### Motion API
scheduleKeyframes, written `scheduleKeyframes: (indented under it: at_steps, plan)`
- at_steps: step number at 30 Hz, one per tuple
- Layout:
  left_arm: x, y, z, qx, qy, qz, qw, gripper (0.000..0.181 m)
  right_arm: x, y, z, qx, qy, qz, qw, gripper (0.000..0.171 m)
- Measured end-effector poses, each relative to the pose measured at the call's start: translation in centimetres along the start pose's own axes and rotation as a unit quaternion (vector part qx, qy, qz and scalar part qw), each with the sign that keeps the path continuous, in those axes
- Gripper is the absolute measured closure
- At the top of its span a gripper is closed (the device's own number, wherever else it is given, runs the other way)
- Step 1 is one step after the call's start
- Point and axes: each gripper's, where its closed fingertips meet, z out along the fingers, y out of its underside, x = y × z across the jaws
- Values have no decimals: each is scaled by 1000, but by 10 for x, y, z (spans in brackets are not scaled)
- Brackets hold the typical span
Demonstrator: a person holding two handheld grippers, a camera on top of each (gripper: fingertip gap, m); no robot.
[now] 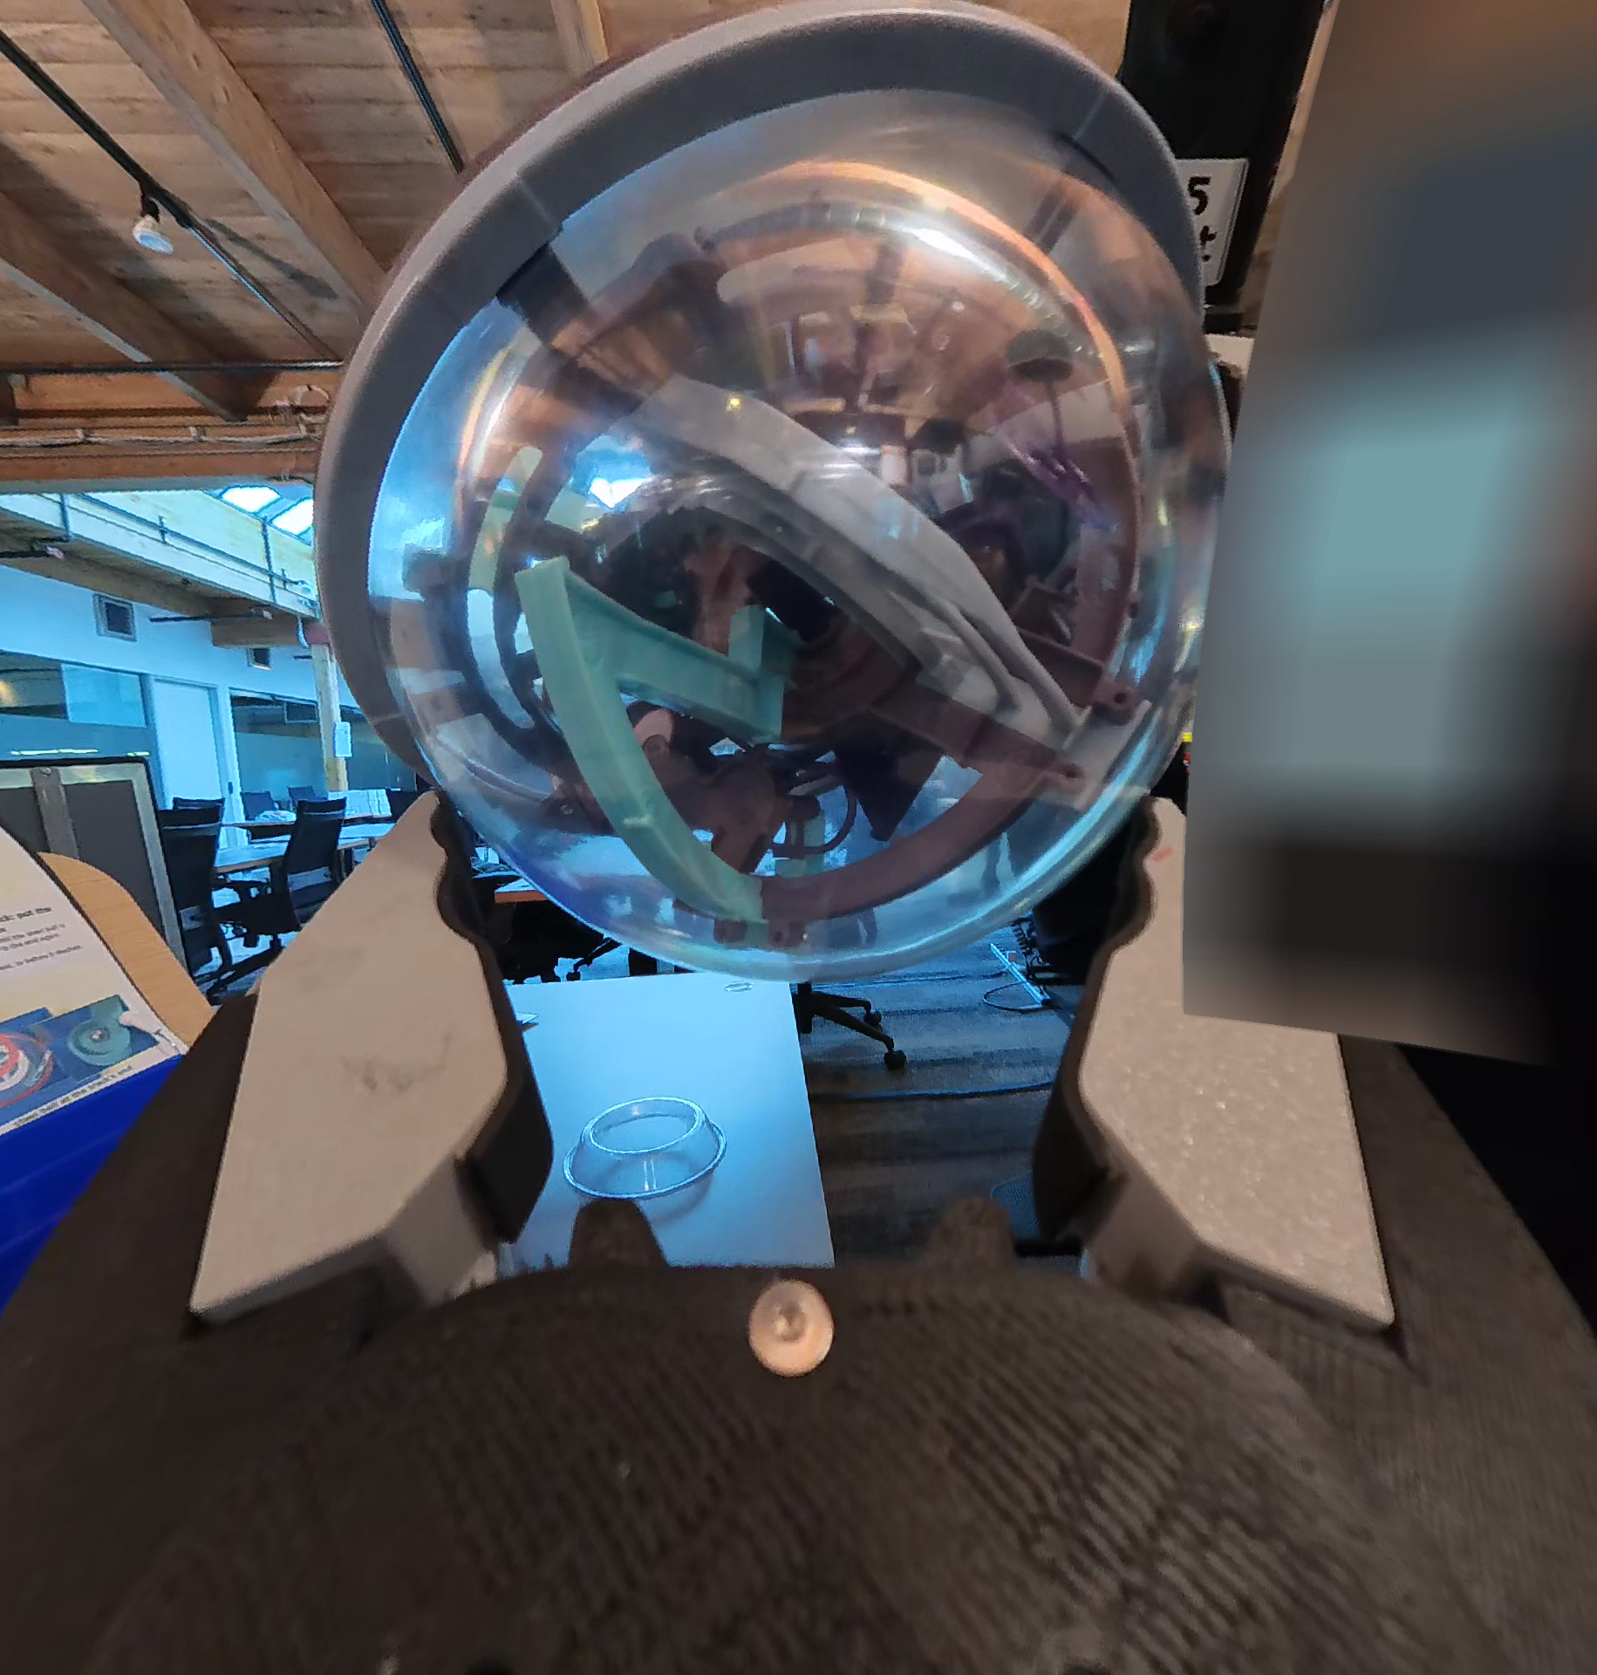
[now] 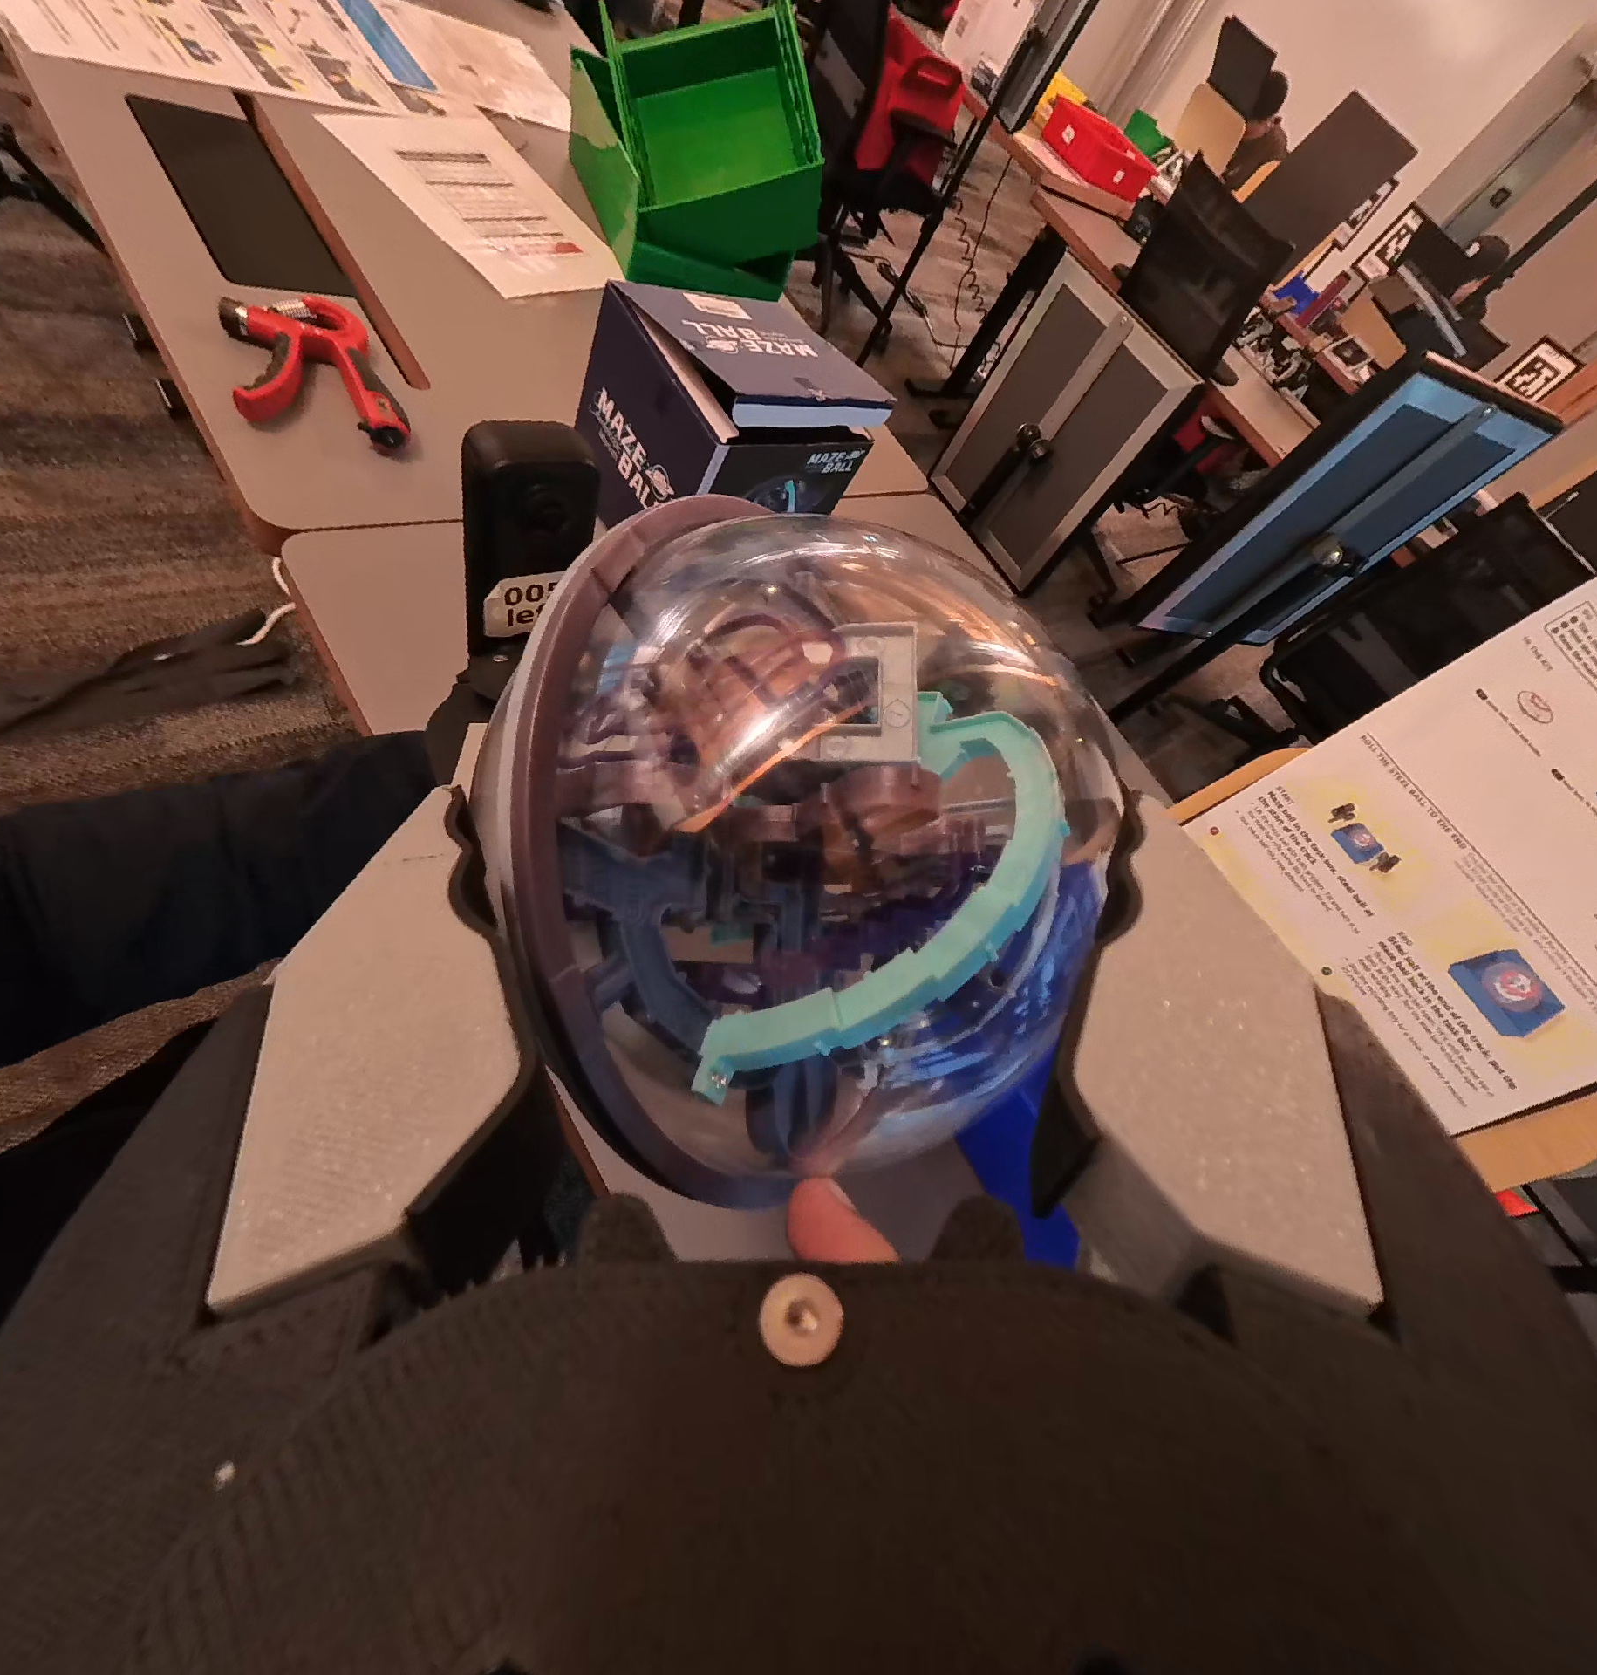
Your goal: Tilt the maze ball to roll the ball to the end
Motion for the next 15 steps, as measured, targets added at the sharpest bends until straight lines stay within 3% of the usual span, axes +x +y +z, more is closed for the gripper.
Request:
scheduleKeyframes:
  at_steps: [15]
  plan:
    - [6, 0, 3, -5, 8, 6, 1000, 43, -4, 0, -8, 9, 3, -8, 1000, 40]
